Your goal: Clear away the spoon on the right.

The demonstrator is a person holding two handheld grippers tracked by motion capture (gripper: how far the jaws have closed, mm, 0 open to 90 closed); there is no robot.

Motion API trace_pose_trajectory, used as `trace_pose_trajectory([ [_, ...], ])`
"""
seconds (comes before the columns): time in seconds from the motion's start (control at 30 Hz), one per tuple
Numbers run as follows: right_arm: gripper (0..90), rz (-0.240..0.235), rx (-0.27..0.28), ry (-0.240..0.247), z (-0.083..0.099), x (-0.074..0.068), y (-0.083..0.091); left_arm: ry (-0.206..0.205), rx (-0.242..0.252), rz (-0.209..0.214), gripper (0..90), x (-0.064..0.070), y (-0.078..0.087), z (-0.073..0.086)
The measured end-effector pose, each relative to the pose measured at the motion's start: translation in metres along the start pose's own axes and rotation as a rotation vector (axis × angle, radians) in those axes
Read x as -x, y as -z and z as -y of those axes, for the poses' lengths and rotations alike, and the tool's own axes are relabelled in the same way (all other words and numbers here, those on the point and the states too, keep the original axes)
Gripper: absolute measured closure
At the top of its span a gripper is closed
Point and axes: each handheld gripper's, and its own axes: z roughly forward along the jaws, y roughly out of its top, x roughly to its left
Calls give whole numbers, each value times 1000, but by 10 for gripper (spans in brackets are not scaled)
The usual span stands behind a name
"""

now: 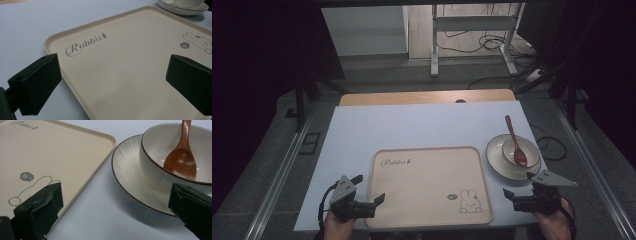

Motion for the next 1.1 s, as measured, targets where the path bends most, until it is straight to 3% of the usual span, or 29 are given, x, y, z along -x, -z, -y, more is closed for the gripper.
trace_pose_trajectory([
  [1.1, 0, 23, 71, 25, -22, 13, 1, 5, 5, 1, 0, -1, -1, 0],
])
